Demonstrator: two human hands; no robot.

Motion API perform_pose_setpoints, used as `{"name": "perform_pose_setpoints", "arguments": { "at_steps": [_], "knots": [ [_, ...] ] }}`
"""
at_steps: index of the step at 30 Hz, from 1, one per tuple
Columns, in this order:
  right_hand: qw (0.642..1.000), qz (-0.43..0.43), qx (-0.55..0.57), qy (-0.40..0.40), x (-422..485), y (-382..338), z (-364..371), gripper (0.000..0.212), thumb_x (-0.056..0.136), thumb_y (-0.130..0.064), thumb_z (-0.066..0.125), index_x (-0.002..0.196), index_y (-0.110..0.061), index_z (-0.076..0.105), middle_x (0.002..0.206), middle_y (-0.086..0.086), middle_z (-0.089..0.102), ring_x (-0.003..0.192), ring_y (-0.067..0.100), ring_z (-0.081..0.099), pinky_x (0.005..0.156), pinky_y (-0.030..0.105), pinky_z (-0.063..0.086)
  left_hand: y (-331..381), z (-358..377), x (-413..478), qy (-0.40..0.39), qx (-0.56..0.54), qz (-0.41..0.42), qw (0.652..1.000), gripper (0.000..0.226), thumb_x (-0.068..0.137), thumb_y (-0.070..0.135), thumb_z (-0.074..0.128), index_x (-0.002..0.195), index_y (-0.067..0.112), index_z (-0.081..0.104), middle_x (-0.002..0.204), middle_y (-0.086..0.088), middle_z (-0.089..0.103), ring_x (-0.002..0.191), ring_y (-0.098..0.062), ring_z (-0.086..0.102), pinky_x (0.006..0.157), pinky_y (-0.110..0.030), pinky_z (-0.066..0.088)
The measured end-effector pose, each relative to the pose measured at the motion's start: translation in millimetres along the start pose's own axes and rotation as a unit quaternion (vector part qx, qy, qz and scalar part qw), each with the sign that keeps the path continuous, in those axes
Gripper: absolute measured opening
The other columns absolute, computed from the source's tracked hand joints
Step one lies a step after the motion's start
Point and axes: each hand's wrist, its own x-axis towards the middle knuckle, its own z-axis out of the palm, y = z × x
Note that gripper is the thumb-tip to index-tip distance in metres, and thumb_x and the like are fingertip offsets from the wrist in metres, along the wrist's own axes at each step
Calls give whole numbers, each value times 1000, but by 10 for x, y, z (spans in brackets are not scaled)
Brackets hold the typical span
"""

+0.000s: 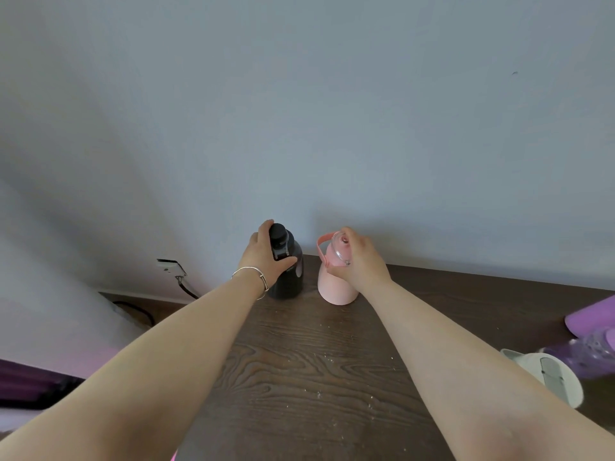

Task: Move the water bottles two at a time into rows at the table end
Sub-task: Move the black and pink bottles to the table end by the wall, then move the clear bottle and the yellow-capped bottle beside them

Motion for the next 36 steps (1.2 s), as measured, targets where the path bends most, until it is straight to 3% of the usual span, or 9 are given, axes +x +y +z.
{"name": "perform_pose_setpoints", "arguments": {
  "at_steps": [5,8,12,15,22,26,36],
  "knots": [
    [999,4,-43,-21,-90,-49,-49,94,92,-37,83,164,-30,24,153,14,43,132,44,57,101,45,57,26,-29,-101,-12,78,7,997,100,78,40,73,152,26,7,157,-7,20,138,-31,29,108,-46,36],
    [995,2,-100,-11,-235,-106,-98,94,99,-43,74,170,-24,15,161,15,39,144,43,47,115,50,50,93,-70,-271,0,175,36,984,90,85,45,64,152,25,7,160,-8,10,142,-32,22,111,-46,32],
    [981,-28,-186,37,-491,-154,-123,78,102,-40,67,167,-23,27,158,12,47,146,38,45,123,48,40,179,-126,-560,7,289,95,953,80,90,48,53,152,23,9,160,-12,9,144,-31,17,114,-43,24],
    [973,-38,-223,38,-744,-191,-186,84,100,-33,69,170,-26,22,163,11,42,151,37,38,129,49,33,206,-179,-779,8,351,105,931,79,92,51,47,153,22,6,160,-12,8,146,-31,11,115,-46,19],
    [962,-21,-268,53,-1486,-168,-267,84,107,-40,63,172,-13,17,175,11,31,166,35,21,137,53,21,199,-225,-1282,6,392,109,913,82,89,53,50,152,22,7,159,-12,8,147,-31,4,114,-52,14],
    [960,-3,-276,56,-1885,-80,-355,78,107,-43,64,169,-14,26,175,12,30,167,35,18,138,54,16,245,-173,-1517,-8,394,116,912,82,89,54,49,152,22,6,160,-12,7,147,-32,2,114,-56,12],
    [958,55,-272,72,-2530,509,-764,78,108,-44,62,170,-14,24,176,11,29,169,33,16,139,54,13,720,247,-2043,-61,404,198,891,83,91,54,49,153,21,5,161,-11,5,148,-31,2,117,-53,11]
  ]
}}
